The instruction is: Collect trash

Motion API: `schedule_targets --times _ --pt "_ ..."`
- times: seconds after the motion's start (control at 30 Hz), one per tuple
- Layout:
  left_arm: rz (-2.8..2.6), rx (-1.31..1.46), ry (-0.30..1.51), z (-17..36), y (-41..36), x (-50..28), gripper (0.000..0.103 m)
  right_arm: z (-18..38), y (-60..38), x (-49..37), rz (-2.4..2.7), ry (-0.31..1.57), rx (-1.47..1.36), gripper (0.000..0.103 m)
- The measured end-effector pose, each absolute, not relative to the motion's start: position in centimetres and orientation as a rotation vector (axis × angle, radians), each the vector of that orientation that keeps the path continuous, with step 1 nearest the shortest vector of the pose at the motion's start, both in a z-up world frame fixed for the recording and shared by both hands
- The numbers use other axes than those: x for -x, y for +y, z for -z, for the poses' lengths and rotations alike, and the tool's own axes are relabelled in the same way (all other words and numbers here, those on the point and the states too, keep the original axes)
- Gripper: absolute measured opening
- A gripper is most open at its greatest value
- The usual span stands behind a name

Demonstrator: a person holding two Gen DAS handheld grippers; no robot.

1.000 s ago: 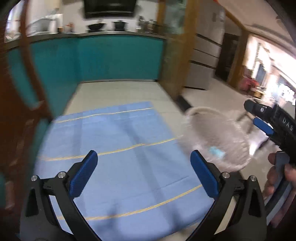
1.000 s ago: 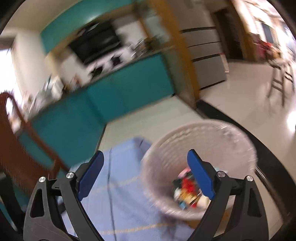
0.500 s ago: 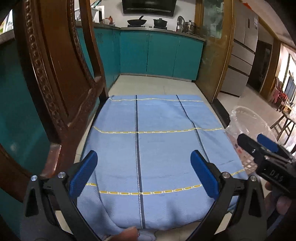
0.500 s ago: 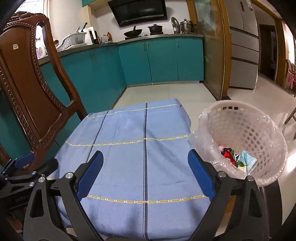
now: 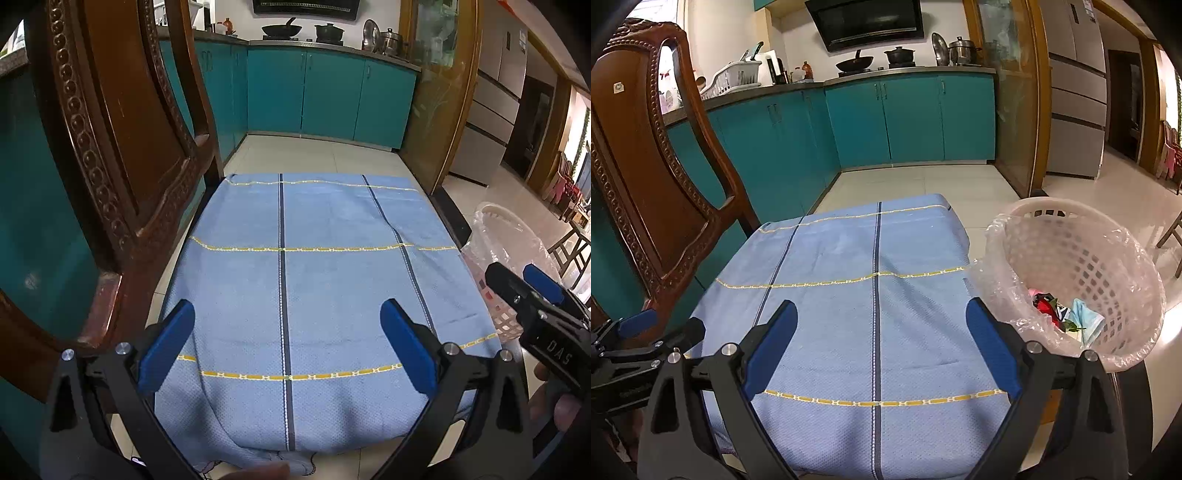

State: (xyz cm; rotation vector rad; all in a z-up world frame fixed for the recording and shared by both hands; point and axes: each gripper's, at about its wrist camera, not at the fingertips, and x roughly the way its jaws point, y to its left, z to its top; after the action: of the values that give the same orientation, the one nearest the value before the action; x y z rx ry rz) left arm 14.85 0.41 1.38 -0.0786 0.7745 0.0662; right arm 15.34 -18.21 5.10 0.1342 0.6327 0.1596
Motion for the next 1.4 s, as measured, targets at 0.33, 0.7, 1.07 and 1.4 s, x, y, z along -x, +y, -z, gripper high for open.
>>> schedule_targets --times 0.33,0.7,1.07,1.4 --pt "-0.112 0.065 0.755 -1.64 0.12 -14.36 0.1 -5.09 -18.15 -15.32 -0.169 0.633 -0.132 0.091" --pt "-0.09 0.063 0.753 -1.76 0.06 -14.12 0.1 -5.14 -18.01 -15.25 -0.179 0.63 -0.128 0.091" --pt "-0.071 0.074 0.753 -1.73 0.16 -14.06 0.1 -5.14 -17.9 -15.25 -0.188 0.631 -0.126 0.091" --pt "-0.068 0.073 0.766 -1.51 0.34 -14.39 0.1 -5.14 -17.85 -15.18 -0.188 0.63 -0.125 0.091"
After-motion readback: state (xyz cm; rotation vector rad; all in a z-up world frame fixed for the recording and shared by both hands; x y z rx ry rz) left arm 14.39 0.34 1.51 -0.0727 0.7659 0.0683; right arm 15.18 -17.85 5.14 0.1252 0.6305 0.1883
